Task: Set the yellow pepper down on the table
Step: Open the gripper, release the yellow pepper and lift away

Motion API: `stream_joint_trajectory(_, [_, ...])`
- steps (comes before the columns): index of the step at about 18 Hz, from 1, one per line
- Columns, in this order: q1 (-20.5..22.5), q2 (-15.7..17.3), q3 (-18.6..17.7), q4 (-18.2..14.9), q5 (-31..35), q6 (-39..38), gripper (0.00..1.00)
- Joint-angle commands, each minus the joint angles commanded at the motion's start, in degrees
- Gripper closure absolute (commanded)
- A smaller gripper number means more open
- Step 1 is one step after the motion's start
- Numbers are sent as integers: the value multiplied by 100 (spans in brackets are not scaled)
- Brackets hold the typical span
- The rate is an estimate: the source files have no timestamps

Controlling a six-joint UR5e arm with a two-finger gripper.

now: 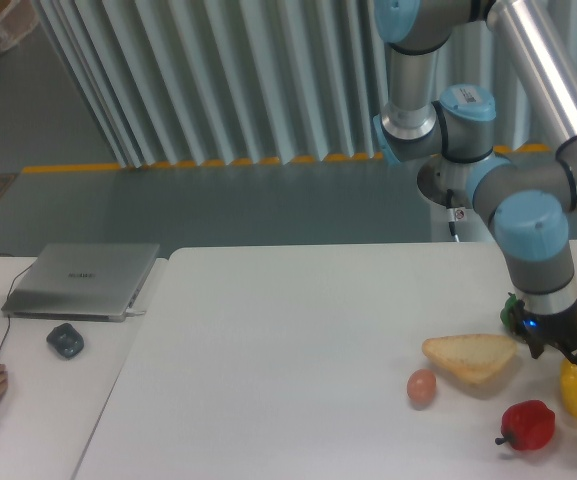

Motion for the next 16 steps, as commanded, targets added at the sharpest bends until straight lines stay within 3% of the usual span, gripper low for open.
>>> stream_joint_trajectory(2, [79, -52, 352, -423, -168, 235, 0])
stream_joint_trajectory(5, [342, -184, 643, -749, -238, 1183, 0])
stream_joint_trajectory(9, [773, -465, 933, -733, -230, 2161, 0])
stream_joint_trajectory(16, [897, -545, 1030, -706, -230, 2180, 0])
